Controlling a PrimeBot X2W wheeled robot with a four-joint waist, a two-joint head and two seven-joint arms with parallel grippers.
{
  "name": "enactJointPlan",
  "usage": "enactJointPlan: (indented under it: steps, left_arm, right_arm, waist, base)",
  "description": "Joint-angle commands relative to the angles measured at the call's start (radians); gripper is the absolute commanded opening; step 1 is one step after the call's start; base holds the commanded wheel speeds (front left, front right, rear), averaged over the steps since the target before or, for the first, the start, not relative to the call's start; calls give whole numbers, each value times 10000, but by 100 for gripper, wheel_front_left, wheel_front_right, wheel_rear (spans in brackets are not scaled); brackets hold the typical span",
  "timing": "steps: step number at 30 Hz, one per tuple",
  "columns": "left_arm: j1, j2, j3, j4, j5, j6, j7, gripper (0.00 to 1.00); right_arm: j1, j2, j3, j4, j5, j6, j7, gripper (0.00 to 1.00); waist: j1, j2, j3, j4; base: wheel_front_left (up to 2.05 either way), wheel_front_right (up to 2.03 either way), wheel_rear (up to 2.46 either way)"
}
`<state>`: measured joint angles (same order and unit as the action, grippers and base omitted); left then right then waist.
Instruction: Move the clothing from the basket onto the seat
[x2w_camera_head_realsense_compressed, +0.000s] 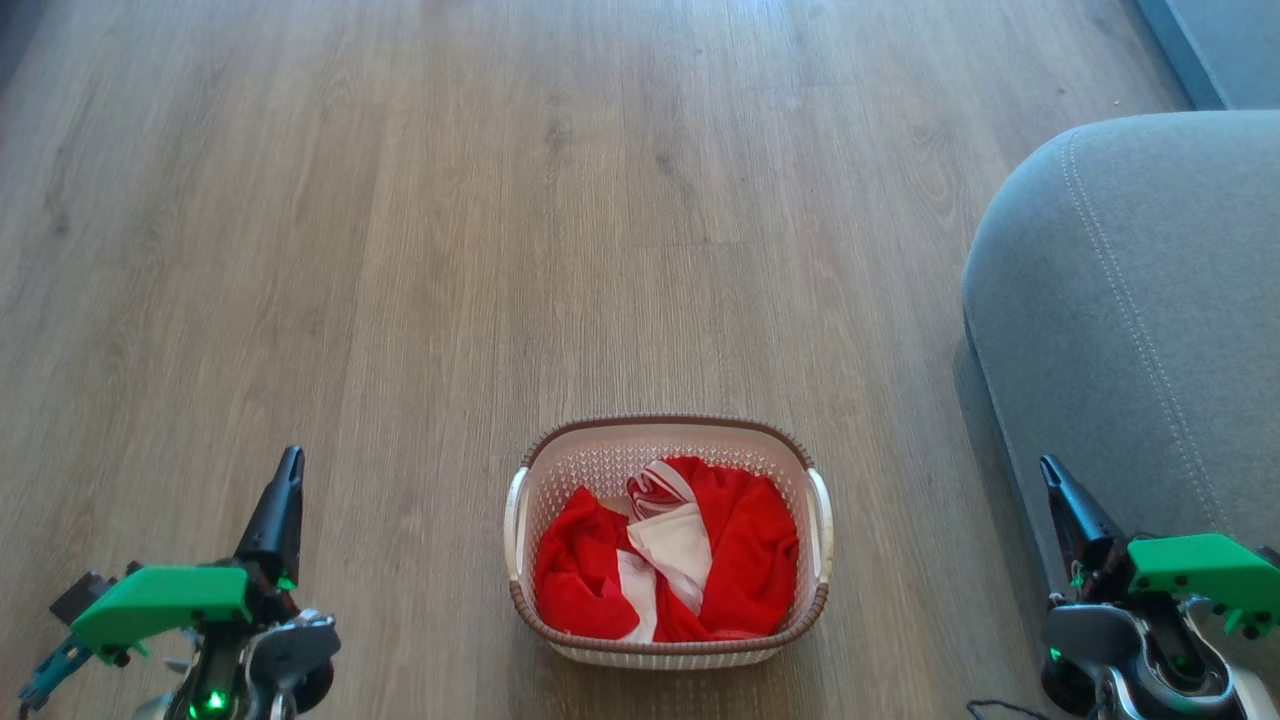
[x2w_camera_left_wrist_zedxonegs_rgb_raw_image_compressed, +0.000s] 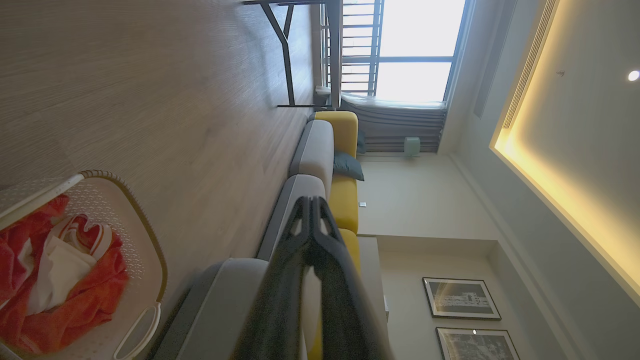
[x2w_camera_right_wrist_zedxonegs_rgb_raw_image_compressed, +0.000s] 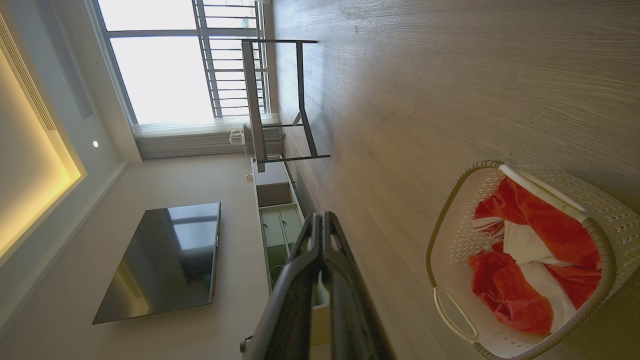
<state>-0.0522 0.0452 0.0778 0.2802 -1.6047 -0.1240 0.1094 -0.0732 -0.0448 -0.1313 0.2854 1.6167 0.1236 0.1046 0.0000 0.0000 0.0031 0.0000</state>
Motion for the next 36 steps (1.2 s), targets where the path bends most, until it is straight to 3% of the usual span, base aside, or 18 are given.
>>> enactJointPlan:
  steps: [1,36]
  left_arm:
    - [-557,50,356,-354,-43,-67,35,0]
    - [-557,50,356,-354,-43,-67,35,0]
  right_arm:
    - [-347,-54,178,-407,-78,71,83,0]
    - [-347,-54,178,-407,-78,71,83,0]
  waist:
    - [0,0,0,0]
    - [0,0,0,0]
  base:
    - [0,0,0]
    - [0,0,0]
